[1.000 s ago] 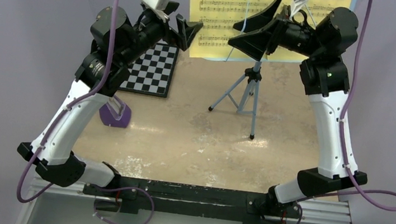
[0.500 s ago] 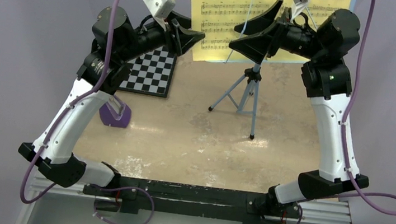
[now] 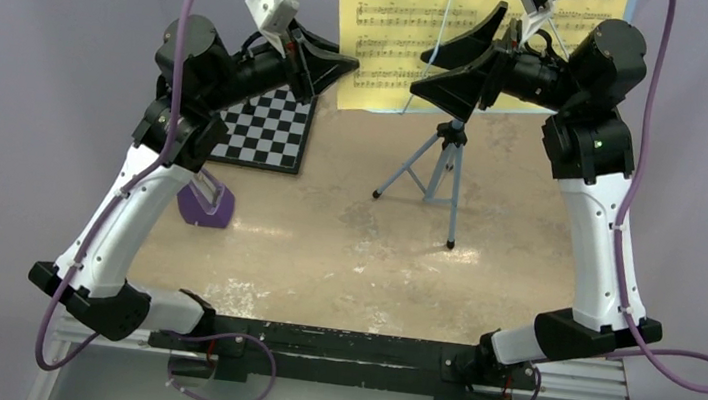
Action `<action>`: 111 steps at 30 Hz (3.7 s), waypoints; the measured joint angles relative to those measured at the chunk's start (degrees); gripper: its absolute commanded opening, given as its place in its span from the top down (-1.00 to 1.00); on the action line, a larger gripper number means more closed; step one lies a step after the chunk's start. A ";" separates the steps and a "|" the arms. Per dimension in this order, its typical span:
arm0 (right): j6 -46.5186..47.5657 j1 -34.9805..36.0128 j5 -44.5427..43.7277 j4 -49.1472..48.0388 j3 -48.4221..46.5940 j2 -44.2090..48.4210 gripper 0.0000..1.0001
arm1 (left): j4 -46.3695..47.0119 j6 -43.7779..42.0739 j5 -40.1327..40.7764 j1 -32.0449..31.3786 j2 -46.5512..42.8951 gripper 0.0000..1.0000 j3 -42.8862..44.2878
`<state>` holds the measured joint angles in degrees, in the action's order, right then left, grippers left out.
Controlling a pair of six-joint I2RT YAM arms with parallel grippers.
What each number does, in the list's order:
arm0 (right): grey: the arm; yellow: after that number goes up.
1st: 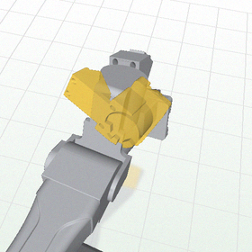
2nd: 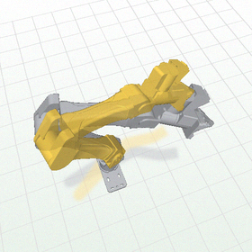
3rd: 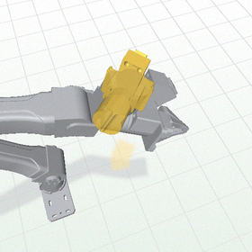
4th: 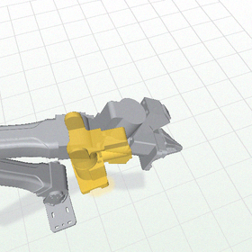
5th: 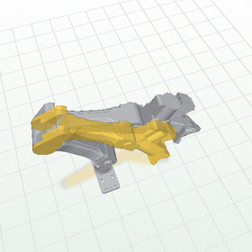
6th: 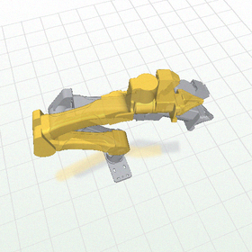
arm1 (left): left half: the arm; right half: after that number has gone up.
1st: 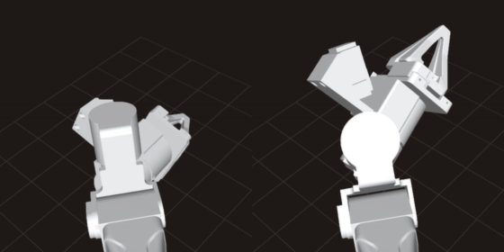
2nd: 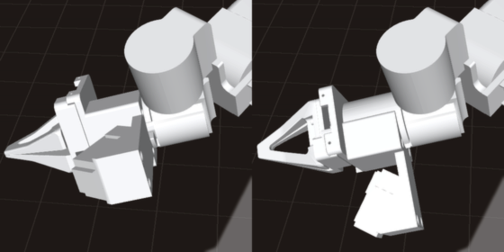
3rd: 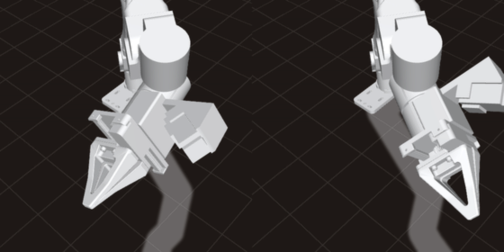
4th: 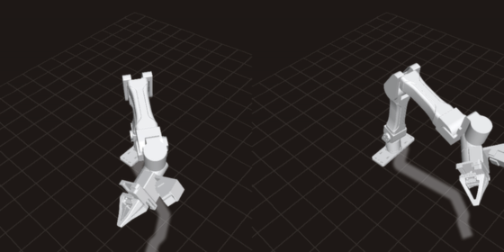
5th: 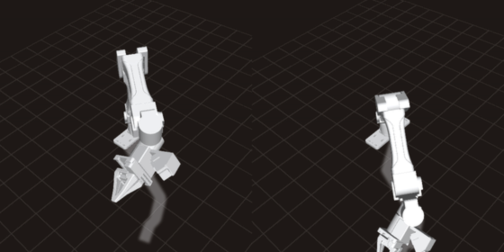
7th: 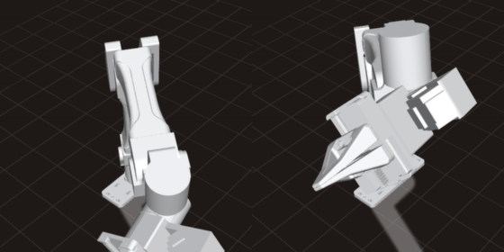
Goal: Pack up the instrument practice props
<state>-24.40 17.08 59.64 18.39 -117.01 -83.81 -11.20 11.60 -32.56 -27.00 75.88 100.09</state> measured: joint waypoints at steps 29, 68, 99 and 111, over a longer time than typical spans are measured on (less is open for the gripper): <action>2.45 0.00 0.55 4.76 -2.58 -0.55 -0.69 | -5.92 -4.31 6.73 1.51 -7.72 1.00 3.63; 33.42 0.00 -19.89 32.46 8.04 20.26 -0.98 | -13.70 -12.02 34.45 4.76 -20.59 1.00 -20.35; 38.66 -0.26 -27.21 38.82 8.76 26.93 -0.98 | 0.70 9.99 -3.17 8.39 -1.22 1.00 -27.74; 39.47 -0.50 -27.41 40.39 8.70 25.79 -0.98 | -10.84 13.40 -8.33 8.39 -4.17 1.00 -46.36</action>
<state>15.07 16.58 32.23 58.78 -108.31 -58.02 -22.04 24.99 -40.88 -18.61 71.70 53.74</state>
